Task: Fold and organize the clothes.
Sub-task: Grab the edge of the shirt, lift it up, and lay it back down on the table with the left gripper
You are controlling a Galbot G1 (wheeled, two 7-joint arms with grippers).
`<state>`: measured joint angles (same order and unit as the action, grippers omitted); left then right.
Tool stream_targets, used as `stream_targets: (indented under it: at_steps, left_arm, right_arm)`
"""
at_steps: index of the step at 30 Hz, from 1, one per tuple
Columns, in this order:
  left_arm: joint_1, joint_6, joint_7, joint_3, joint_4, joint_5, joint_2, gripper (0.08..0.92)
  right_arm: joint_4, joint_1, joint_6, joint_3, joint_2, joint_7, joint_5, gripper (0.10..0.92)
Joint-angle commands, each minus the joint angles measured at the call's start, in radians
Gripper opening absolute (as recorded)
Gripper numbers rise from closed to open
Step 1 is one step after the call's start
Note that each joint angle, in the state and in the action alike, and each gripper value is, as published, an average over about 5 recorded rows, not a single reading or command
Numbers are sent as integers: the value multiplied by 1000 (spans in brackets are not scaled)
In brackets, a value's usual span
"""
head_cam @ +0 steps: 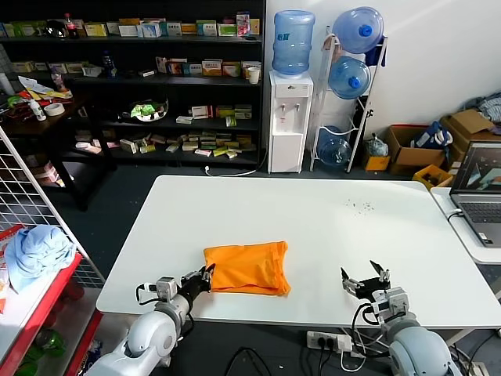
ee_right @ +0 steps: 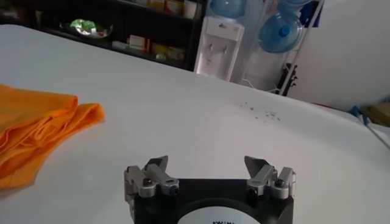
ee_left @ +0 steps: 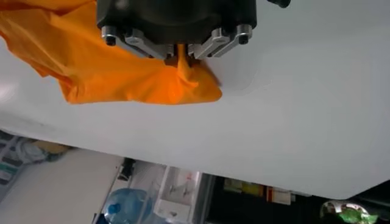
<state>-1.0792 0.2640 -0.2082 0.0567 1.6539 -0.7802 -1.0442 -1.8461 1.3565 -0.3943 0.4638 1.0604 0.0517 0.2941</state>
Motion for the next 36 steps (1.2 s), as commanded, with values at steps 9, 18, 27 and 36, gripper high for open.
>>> stream_targets:
  at_steps: [9, 18, 27, 36]
  left_arm:
    - [10, 111, -126, 238, -93, 50, 317, 168]
    - [63, 23, -139, 266, -231, 233, 414, 168]
    - [57, -1, -139, 280, -236, 243, 510, 168]
    - [56, 7, -136, 211, -172, 245, 588, 168]
  right_arm:
    - [10, -45, -3, -57, 6, 2, -2, 823]
    - [15, -59, 3, -67, 6, 1, 3, 823]
    - [9, -59, 6, -70, 7, 2, 3, 823]
    - [3, -33, 22, -60, 13, 0, -2, 823]
